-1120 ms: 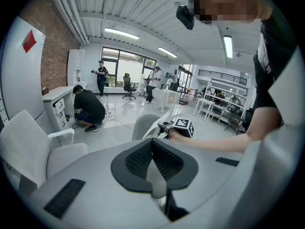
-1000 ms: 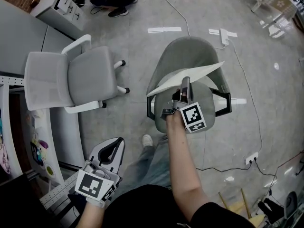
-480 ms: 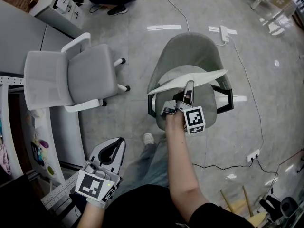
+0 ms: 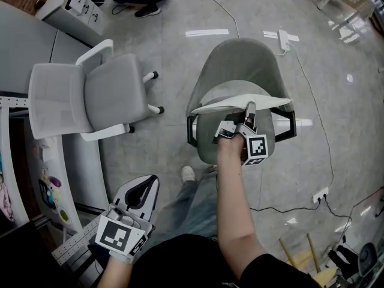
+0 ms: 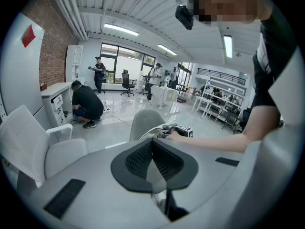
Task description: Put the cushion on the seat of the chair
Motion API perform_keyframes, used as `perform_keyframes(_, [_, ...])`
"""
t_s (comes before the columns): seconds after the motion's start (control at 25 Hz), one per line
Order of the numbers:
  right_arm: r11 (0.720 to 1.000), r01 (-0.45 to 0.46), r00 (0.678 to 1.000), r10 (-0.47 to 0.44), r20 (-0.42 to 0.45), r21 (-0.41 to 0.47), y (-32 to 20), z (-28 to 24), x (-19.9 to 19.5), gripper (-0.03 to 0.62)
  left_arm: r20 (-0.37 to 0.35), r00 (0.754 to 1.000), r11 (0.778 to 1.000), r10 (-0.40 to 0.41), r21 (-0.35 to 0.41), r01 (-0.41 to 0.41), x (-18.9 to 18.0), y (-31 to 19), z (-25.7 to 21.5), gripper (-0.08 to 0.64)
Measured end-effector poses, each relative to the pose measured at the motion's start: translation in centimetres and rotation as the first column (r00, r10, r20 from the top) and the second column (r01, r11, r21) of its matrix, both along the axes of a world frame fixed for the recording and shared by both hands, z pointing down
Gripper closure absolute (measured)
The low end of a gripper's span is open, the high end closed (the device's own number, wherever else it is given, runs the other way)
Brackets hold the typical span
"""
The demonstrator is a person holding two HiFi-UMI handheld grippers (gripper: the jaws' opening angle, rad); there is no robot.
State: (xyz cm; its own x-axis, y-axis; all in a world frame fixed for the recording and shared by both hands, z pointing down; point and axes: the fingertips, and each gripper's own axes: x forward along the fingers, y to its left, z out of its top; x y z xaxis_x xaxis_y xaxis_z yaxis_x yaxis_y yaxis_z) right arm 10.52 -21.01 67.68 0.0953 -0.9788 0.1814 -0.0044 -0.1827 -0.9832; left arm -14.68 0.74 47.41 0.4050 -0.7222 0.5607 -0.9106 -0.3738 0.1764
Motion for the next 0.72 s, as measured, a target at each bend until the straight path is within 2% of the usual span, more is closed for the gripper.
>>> perform_keyframes(0.16, [0.998,-0.032,0.995,0.026,0.093,0.058,-1.0,-0.9,0.1,0.561,-0.001,1.0,1.0,-0.001,-0.005,0.001,0.2,0.0,0.1,0.548])
perform_keyframes(0.32, [0.995,-0.05,0.989,0.037,0.144,0.087,-2.3,-1.2,-0.1,0.561,0.0,1.0,1.0,-0.004,-0.005,0.004,0.3,-0.4,0.3,0.548])
perform_keyframes(0.72, [0.995,-0.002,0.992,-0.011,0.124,0.103,-2.9,0.8,-1.3,0.561,-0.007,1.0,1.0,-0.005,-0.016,0.005,0.3,-0.5,0.6,0.548])
